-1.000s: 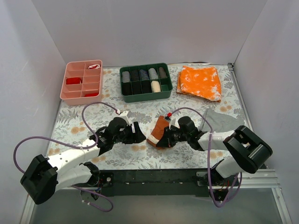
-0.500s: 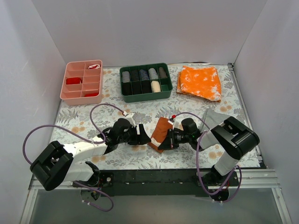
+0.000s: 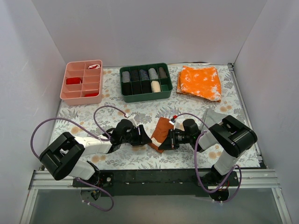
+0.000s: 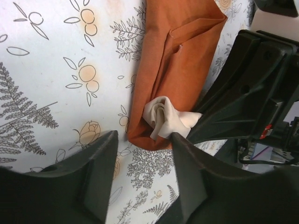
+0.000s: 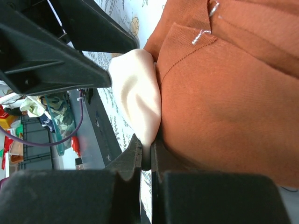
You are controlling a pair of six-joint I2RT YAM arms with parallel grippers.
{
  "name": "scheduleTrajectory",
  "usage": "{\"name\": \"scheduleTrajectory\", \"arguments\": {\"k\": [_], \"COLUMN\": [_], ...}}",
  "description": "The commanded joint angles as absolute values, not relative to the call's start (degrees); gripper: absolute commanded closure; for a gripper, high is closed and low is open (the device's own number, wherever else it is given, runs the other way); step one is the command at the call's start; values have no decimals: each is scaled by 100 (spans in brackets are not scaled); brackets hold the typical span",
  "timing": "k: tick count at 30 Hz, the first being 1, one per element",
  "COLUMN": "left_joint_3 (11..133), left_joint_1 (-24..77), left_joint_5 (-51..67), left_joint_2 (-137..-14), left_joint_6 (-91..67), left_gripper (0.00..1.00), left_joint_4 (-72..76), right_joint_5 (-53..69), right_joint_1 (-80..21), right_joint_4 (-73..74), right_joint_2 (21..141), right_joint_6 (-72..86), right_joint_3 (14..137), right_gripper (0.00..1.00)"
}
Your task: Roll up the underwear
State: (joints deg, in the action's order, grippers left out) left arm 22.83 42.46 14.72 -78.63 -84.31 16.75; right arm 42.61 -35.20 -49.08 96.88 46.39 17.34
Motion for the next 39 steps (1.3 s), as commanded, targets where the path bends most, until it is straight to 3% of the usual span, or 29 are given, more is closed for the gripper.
{"name": "scheduleTrajectory", "arguments": {"k": [1,10,14,24,27,28,39], "left_joint_3": [2294,2285,2355,2470,2593,2654,2971], "left_joint_1": [4315,4386,4395,4412,4412,4403,4403], "left_joint_5": [1345,1266,1231,1213,1239,1231,1204], "left_joint_2": [-8067,-8095,-8033,-8182,-8200,-8191,-8104], "left_joint_6": [-8569,-8657,-8649,-8569,-8499,-8464,-8323], "left_gripper": [58,92,100,100,100,100,100], "left_joint_4": [1934,2022,1847,1468,1319,1205,615], "right_joint_5": [4228,4263,4088,2481,1366,797,-1537], "right_joint_1": [-3480,-3489,-3498,-3735,-4007,-4112,-6248], "right_joint_4": [-4931,-4529,-3737,-1077,-242,-107,343], "right_joint_2": [9659,9519,8993,7322,6900,6691,6372], "right_joint_6": [4588,4343,3825,2242,1812,1610,370], "right_joint_3": [1687,1872,2012,2539,2759,2812,3357], "right_gripper": [99,96,83,50,46,39,39]}}
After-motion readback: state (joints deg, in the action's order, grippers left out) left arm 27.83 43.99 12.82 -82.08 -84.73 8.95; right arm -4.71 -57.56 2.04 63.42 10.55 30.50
